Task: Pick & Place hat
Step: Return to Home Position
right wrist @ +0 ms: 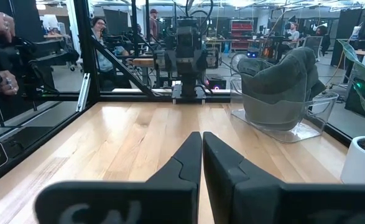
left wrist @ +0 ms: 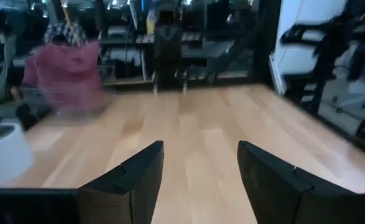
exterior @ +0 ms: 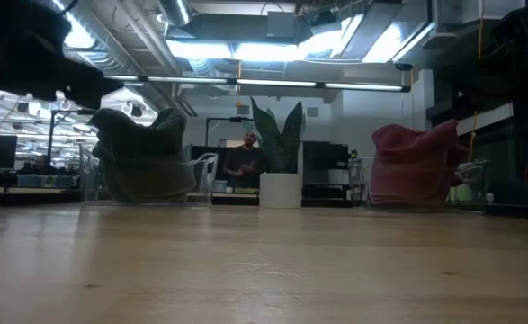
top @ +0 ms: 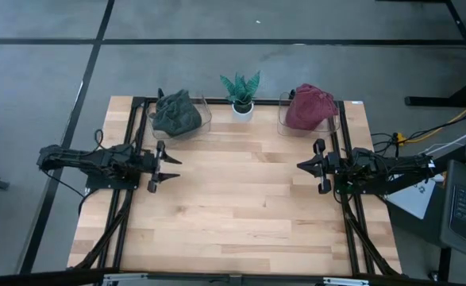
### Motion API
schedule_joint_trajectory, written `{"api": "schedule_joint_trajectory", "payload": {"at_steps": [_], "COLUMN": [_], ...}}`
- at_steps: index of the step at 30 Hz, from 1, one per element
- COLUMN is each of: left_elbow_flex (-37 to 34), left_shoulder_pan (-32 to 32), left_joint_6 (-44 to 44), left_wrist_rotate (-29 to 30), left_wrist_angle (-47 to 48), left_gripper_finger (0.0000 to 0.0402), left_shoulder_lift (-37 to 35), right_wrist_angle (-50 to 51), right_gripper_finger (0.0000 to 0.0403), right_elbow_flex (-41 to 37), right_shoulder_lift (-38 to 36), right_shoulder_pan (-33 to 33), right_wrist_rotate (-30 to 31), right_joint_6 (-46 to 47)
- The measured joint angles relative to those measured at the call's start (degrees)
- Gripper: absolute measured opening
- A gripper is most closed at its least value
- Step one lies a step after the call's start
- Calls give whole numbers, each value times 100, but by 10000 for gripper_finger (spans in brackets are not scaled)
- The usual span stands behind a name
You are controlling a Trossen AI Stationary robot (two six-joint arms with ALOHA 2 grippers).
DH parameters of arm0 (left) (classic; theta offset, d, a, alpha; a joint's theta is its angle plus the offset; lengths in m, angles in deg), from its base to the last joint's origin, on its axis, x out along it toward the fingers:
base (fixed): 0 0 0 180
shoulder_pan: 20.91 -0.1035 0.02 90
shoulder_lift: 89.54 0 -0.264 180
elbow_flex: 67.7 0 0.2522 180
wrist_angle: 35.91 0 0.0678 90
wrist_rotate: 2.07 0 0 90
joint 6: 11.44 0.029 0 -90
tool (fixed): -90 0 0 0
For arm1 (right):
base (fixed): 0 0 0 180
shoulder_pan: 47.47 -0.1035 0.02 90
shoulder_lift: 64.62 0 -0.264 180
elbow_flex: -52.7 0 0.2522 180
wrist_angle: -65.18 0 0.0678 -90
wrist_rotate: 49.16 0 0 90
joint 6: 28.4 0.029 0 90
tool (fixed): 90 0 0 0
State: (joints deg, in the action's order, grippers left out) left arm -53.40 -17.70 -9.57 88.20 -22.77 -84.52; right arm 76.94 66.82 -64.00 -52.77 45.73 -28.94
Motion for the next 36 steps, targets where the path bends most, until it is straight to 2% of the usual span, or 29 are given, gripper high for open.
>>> {"api": "schedule_joint_trajectory", "payload": {"at_steps": [5,14,36], "left_elbow_flex": [0,0,-4], "left_shoulder_pan": [4,-10,-7], "left_joint_6": [-46,-421,-413], "left_wrist_rotate": [-21,-12,10], "left_wrist_angle": [3,10,-36], "left_gripper_finger": [203,203,203], "left_shoulder_lift": [-493,-504,-486], "right_wrist_angle": [-3,-4,-2], "right_gripper_finger": [16,16,16], "right_elbow_flex": [0,0,0], "right_shoulder_lift": [0,0,0], "right_shoulder_pan": [-1,-1,0], "right_wrist_rotate": [2,2,2], "right_joint_6": [1,2,1]}}
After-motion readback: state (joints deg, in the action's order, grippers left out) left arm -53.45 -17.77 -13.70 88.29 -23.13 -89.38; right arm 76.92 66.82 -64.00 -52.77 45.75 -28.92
